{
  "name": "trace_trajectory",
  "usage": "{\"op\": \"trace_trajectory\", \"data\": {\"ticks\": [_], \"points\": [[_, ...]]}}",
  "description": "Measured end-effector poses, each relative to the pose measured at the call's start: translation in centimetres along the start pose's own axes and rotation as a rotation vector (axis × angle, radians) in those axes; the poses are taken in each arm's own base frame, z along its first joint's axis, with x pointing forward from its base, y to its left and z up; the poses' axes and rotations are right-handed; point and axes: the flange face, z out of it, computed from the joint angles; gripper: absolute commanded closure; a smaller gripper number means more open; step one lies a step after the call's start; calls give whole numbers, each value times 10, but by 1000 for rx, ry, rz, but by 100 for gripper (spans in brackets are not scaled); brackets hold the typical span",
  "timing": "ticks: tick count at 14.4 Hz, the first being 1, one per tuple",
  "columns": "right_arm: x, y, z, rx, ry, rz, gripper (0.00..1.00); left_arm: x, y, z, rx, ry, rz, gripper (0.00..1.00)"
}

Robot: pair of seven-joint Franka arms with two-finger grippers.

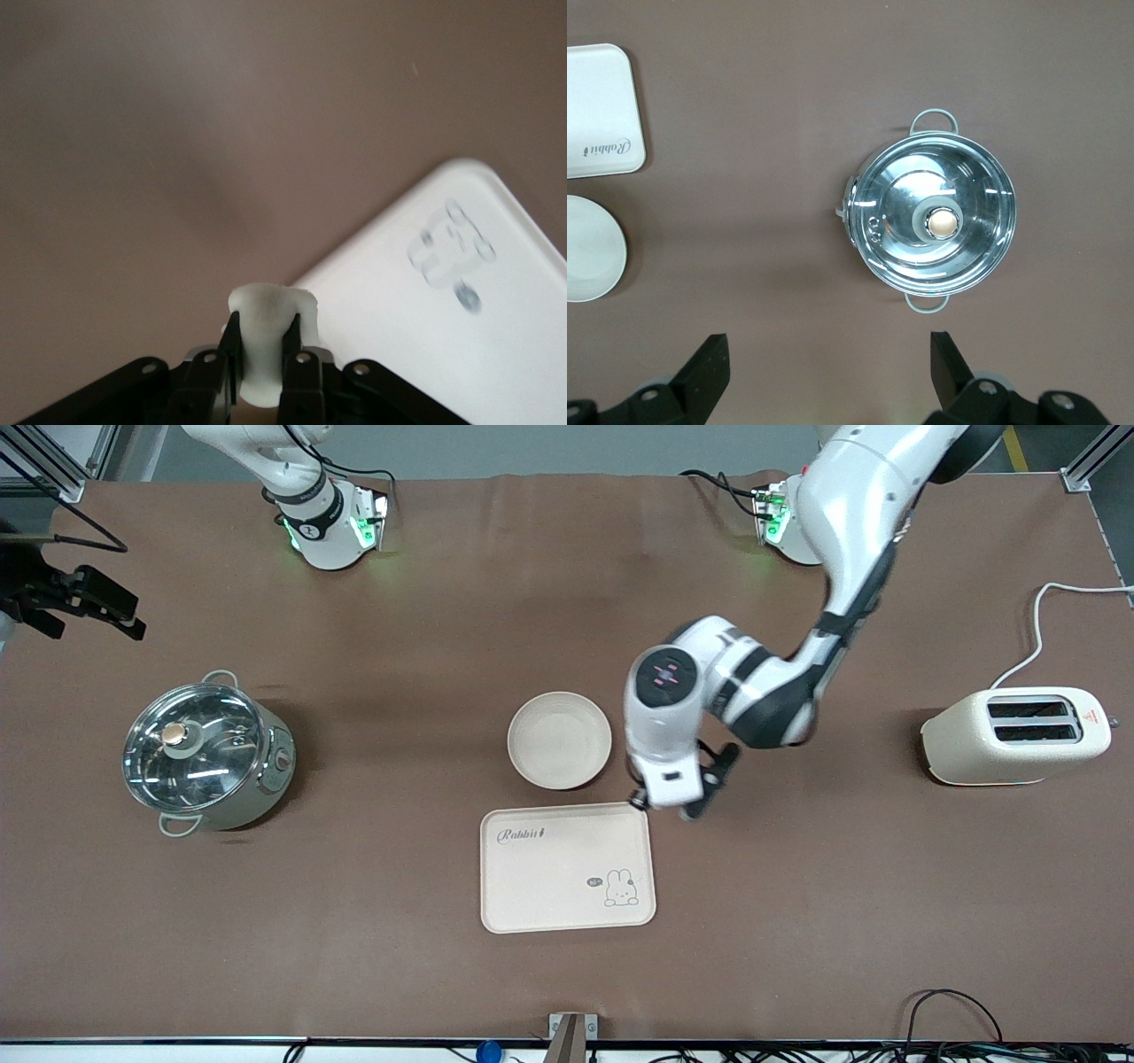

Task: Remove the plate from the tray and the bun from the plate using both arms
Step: 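Carry the bun with the left gripper toward the toaster and lower it, then open the left gripper to release the bun on the table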

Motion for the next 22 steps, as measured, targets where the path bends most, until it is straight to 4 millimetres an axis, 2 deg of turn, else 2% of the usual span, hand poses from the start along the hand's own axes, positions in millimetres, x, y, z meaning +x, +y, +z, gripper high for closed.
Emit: {"op": "trace_trajectory", "data": {"ticks": [4,6,8,9,11,13,14,16,18,19,22], "points": [[-4,1,-6,-1,12,2,0,132,-39,49,98,-21,14,75],[-5,4,-7,-2,14,8,0,170,-57,75,132,-48,8,66],[-5,14,-7,-3,12,27,0,182,-66,101,156,-73,-6,40],[-5,19,-6,-3,11,35,0,184,-68,113,165,-84,-11,33],[-5,24,-5,-3,10,44,0,186,-70,130,169,-99,-16,25],[-5,24,-5,-3,9,45,0,185,-70,134,163,-103,-16,11],[-5,24,-5,-3,9,45,0,184,-69,132,159,-103,-15,3],[-5,23,-5,-3,8,44,0,184,-66,125,147,-101,-15,1],[-5,23,-5,-3,8,43,0,184,-59,103,121,-94,2,0],[-5,23,-5,-3,8,43,0,182,-56,82,107,-90,39,0],[-5,23,-4,-3,7,43,0,184,-55,-11,57,-43,228,0]]}}
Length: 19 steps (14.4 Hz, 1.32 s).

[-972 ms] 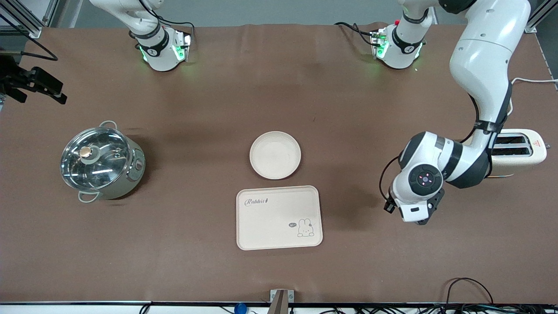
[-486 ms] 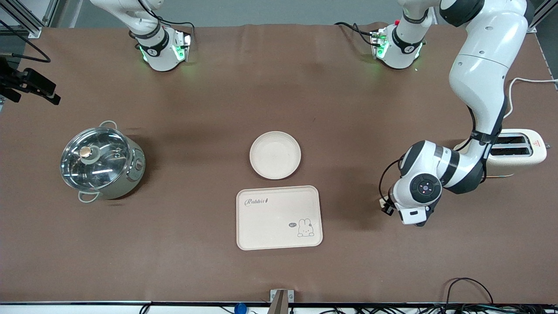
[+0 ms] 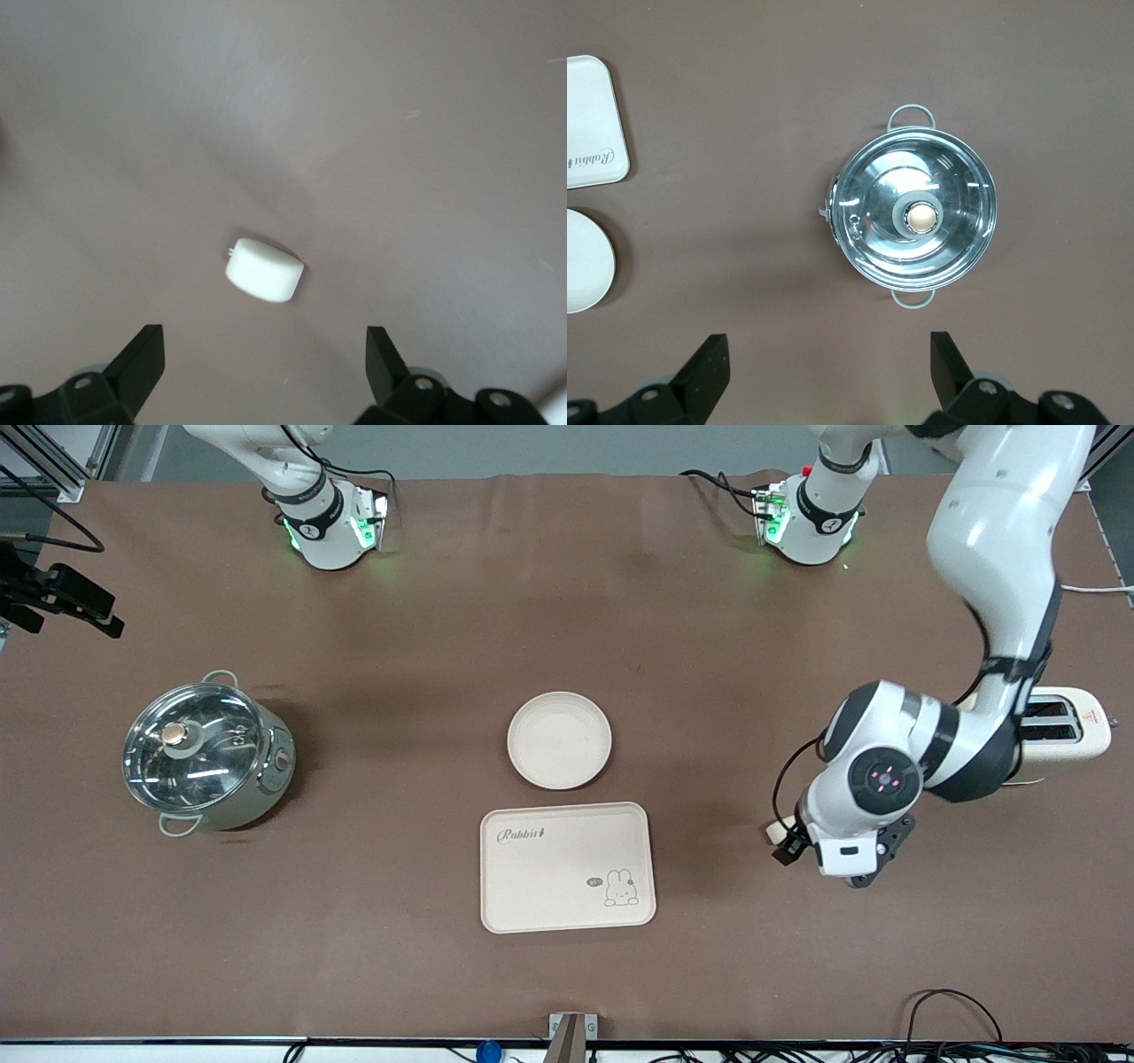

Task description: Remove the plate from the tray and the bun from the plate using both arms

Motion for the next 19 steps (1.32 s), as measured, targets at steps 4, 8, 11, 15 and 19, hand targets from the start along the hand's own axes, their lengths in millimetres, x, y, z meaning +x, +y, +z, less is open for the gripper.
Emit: {"op": "trace_trajectory", "data": {"ticks": [4,8,11,15,19], "points": [[0,0,0,0,-1,0,0,16,-45,-119,-23,94,220,0],[0,0,0,0,-1,0,0,35,-98,-191,-8,137,410,0],[0,0,1,0,-2,0,0,17,-116,-224,-6,111,498,0],[0,0,1,0,-4,0,0,9,-172,-267,-54,53,598,0],[0,0,1,0,-5,0,0,0,-220,-275,-101,-12,652,0]]}}
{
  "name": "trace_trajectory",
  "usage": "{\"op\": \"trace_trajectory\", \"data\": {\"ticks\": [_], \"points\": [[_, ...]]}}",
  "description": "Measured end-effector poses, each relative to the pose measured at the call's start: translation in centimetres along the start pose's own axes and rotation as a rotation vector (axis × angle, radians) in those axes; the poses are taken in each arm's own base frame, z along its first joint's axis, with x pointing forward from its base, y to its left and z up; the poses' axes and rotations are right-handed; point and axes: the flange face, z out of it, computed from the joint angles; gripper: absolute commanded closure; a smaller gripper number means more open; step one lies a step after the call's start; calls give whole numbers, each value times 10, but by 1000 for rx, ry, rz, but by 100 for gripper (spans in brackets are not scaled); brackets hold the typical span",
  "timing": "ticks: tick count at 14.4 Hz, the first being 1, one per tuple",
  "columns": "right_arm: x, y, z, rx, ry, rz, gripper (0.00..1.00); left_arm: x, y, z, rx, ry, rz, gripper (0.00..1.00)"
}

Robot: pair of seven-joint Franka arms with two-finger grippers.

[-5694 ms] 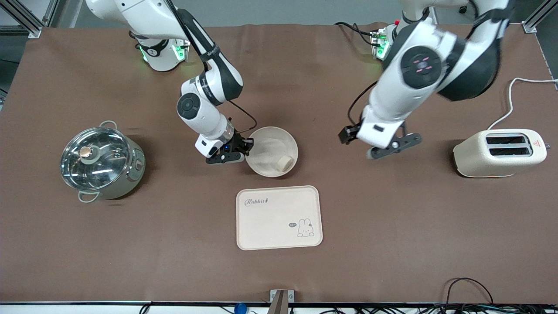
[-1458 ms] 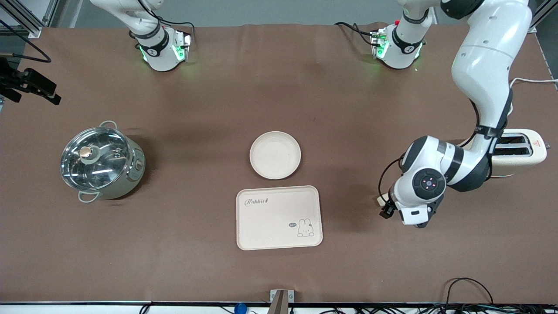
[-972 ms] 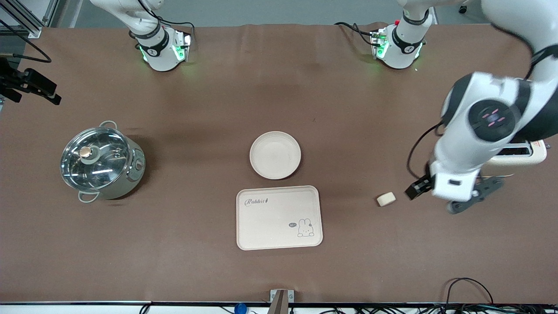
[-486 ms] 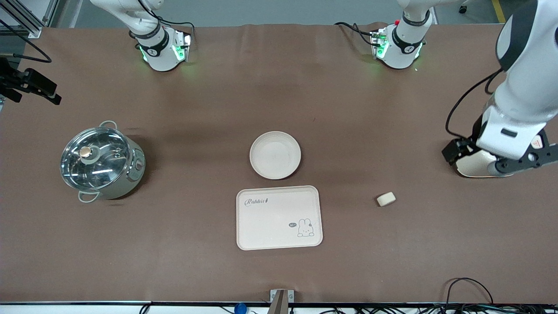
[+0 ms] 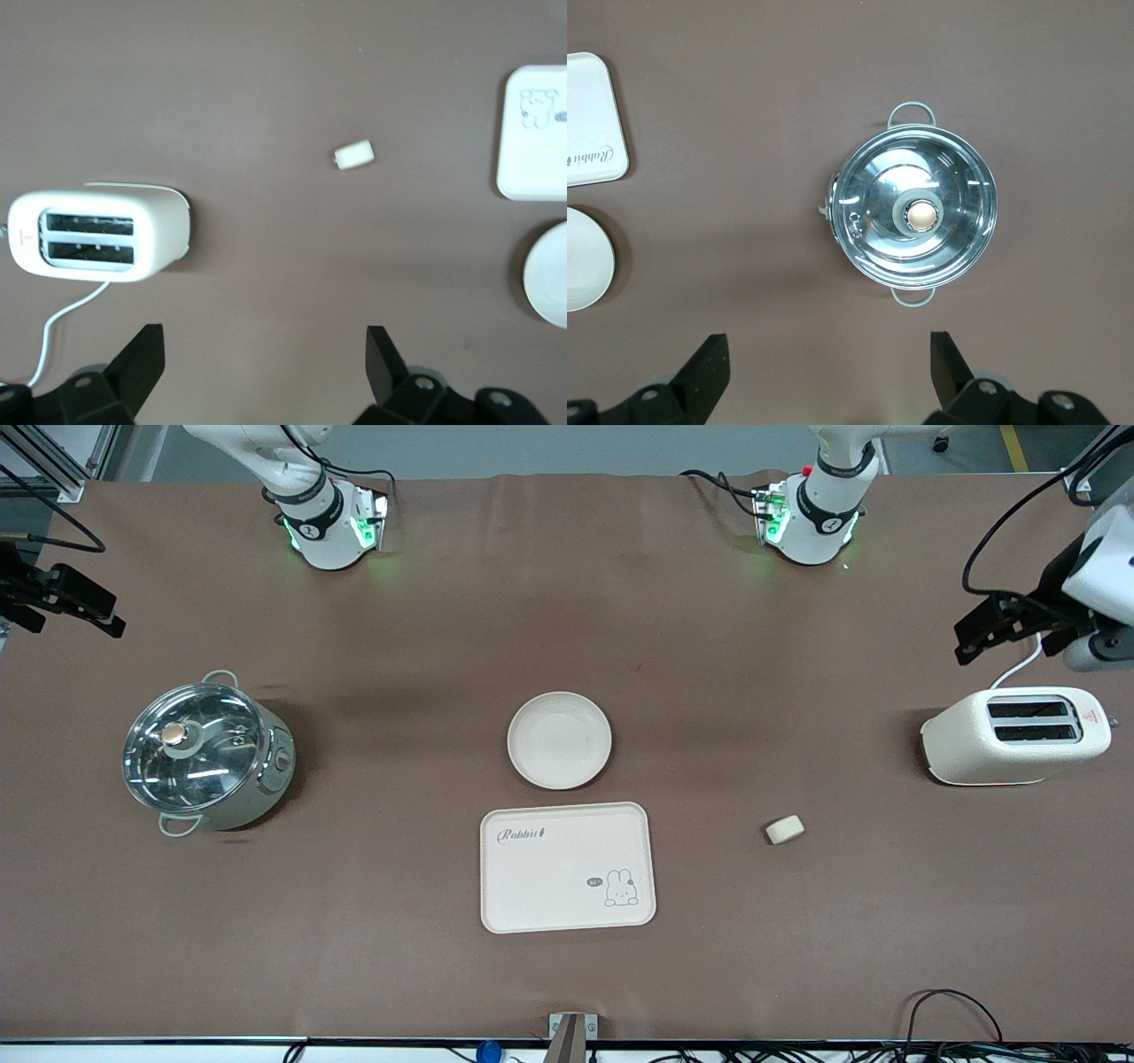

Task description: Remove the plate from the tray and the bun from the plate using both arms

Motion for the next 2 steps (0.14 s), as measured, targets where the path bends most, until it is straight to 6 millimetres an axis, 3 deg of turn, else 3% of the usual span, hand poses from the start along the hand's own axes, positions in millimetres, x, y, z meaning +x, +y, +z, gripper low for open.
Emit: {"op": "trace_trajectory", "data": {"ticks": [2], "points": [[0,0,0,0,0,0,0,-11,0,-1,-9,-11,42,0]]}}
